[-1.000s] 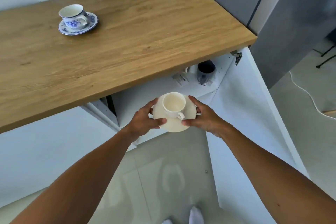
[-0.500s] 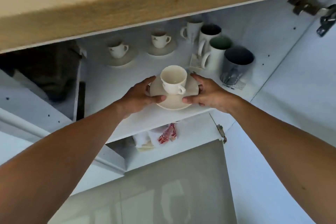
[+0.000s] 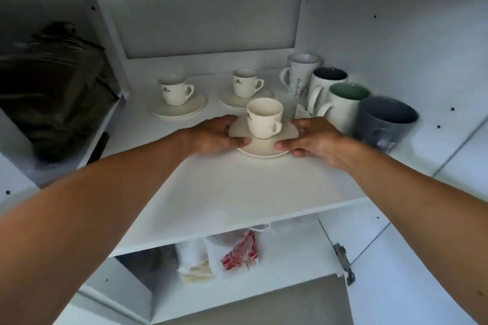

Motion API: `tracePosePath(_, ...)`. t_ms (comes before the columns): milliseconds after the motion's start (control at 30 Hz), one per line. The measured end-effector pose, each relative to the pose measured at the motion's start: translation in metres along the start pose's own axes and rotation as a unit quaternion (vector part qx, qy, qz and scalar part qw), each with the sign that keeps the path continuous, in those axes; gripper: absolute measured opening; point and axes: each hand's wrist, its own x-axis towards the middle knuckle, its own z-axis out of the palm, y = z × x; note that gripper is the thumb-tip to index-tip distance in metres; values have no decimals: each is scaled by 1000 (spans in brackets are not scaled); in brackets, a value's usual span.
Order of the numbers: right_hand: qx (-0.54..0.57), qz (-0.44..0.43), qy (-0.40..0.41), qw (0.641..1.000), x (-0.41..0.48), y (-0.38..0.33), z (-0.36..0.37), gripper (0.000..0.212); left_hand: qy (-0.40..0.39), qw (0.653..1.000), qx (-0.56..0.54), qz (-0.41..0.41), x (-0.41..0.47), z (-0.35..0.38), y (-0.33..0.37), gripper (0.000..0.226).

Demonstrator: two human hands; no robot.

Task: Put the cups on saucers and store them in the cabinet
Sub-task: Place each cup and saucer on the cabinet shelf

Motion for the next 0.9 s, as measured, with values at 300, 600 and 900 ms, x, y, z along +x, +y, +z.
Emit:
tracePosePath(300,-84,1,7,996,1,-13,2,107,-17,993,118,-5,14,-7,5,74)
tracePosePath(600,-201,-13,27,979,10,-11,-4,106,-7,975,218,-40,29,-9,4,78)
tracePosePath(900,-270,-83,16,959,-12,-9,-12,84,31,998,53,-28,-11,-7,6,43)
